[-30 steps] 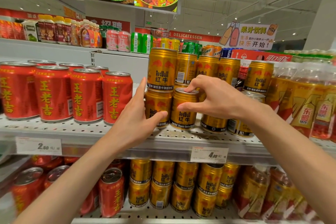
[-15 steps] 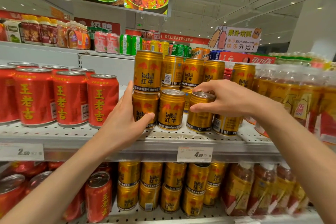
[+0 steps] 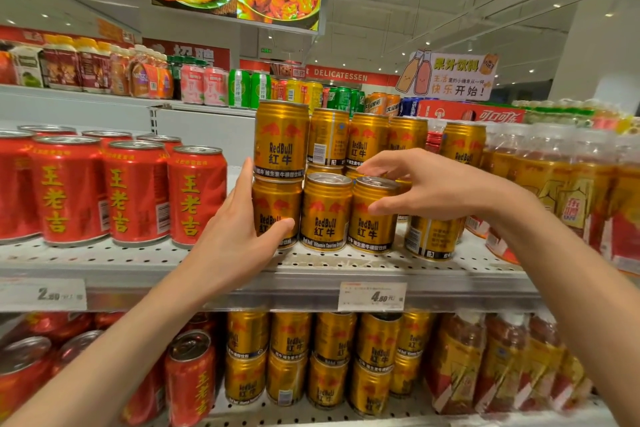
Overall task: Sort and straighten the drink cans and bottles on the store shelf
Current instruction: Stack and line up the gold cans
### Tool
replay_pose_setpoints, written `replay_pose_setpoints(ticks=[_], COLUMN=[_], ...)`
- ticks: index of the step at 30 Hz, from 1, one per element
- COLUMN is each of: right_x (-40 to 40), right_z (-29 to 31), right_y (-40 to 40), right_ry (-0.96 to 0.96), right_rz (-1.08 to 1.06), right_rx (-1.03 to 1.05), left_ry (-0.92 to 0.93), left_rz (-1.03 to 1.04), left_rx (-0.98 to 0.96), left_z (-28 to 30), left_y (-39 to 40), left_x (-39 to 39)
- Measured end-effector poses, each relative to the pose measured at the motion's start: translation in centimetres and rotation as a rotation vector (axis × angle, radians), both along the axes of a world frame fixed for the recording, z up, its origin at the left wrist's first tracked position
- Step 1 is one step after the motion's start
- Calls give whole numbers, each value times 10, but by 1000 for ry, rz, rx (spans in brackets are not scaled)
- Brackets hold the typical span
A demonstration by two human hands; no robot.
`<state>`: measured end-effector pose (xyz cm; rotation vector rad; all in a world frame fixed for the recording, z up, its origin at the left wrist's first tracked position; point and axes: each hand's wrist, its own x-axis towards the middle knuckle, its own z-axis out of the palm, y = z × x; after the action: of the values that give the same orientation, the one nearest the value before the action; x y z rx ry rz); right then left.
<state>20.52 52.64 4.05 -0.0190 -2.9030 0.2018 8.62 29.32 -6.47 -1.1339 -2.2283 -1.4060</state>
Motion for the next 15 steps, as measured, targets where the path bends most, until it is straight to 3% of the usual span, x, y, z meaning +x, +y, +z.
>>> replay_pose_setpoints(ticks=[5,15], right_x=[-2,2], right_z=[-3,0], right_y=[1,8], right_ry=[39,36], right_rz=[-72,28], right_rx=[88,-13], left_ry=[5,24], left_rz=[0,4], left_rx=[3,6], left_z=[-1,-3], left_y=[0,0], left_x=[-1,-4])
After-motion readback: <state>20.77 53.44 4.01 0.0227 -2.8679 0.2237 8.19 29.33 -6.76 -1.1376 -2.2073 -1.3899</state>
